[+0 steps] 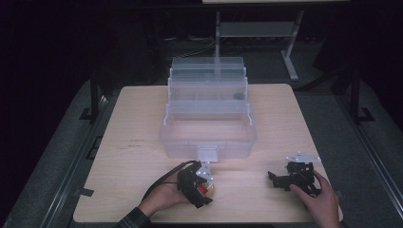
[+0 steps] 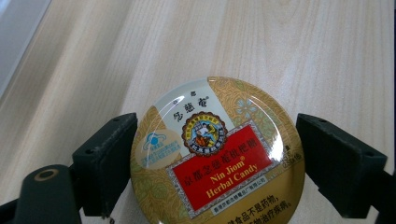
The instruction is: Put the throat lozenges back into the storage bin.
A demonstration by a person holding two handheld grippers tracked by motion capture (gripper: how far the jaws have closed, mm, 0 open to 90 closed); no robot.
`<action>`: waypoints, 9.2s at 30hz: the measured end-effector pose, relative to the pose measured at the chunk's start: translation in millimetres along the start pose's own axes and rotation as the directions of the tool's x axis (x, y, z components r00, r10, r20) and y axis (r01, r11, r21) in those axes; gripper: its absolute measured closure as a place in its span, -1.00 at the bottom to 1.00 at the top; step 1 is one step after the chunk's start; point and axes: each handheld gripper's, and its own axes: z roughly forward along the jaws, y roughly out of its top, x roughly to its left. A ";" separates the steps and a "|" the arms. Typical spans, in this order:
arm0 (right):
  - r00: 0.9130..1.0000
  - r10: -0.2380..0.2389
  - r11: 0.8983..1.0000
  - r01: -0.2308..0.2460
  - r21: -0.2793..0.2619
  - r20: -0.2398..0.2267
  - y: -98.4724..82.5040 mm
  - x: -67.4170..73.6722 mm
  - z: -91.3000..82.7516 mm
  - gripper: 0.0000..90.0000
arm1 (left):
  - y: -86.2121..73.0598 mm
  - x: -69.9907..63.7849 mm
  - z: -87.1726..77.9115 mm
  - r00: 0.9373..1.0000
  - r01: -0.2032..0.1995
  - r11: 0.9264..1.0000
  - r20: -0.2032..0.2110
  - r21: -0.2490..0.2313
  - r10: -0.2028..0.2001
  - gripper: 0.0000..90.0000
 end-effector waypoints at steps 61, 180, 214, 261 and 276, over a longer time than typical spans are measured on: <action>1.000 0.000 1.000 0.000 0.000 0.000 0.0 0.0 0.0 -1.00 | 14.5 4.2 -36.8 0.999 0.030 0.999 0.021 -0.039 -0.029 -0.57; 1.000 -0.003 1.000 0.003 -0.002 0.000 0.0 -0.3 0.0 -1.00 | 38.5 115.1 -123.1 0.959 0.233 0.963 -0.129 -0.138 -0.250 -0.57; 1.000 0.000 1.000 0.000 0.000 -0.001 0.0 0.0 0.0 -1.00 | 6.6 144.5 -123.1 0.924 0.308 0.947 -0.209 -0.090 -0.320 -0.57; 1.000 0.000 1.000 0.000 0.000 -0.001 0.0 -0.1 0.0 -1.00 | -3.0 143.7 -125.7 0.918 0.321 0.937 -0.198 -0.137 -0.343 -0.59; 1.000 0.000 1.000 0.000 0.000 -0.001 0.0 -0.1 0.0 -1.00 | -19.2 125.6 -152.2 0.910 0.312 0.929 -0.218 -0.197 -0.352 -0.61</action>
